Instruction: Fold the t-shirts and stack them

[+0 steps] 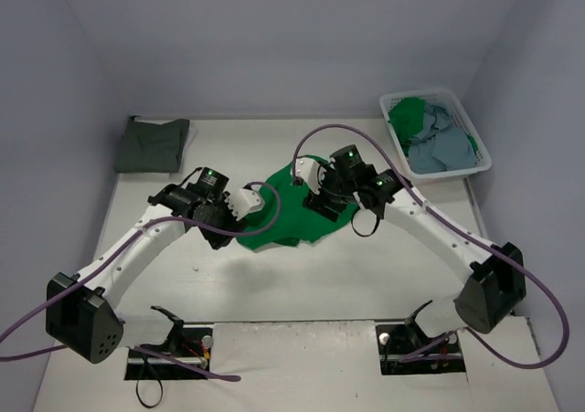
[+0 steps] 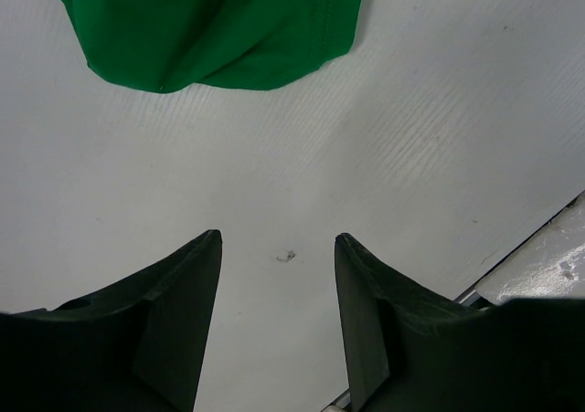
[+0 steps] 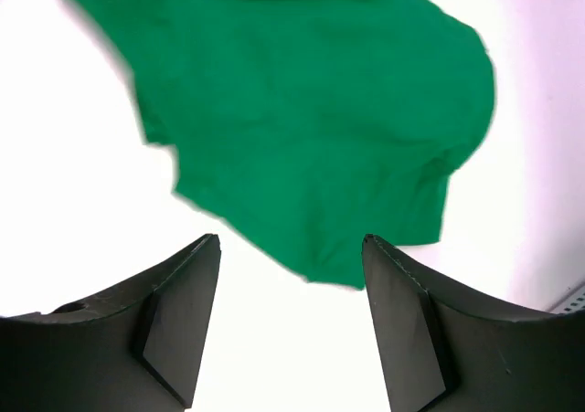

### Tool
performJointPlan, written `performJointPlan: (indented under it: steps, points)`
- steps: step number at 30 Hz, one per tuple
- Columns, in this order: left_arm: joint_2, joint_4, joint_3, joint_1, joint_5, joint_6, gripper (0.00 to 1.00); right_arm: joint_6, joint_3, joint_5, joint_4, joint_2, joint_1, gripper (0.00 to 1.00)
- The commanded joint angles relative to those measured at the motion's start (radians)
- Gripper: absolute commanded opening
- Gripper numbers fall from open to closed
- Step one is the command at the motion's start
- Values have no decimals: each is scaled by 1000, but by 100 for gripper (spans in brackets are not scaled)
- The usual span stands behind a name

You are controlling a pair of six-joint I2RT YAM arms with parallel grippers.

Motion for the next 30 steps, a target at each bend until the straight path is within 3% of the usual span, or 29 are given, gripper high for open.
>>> performJointPlan:
  steps: [1, 9, 30]
  points:
    - [-10, 20, 19, 6, -11, -3, 47, 4, -89, 9, -70, -44, 80, 60]
    - [-10, 20, 33, 6, -20, -9, 47, -62, -227, 211, 64, 39, 97, 59]
    - [-1, 49, 13, 12, -24, -13, 47, -51, -192, 170, 209, 263, 118, 59]
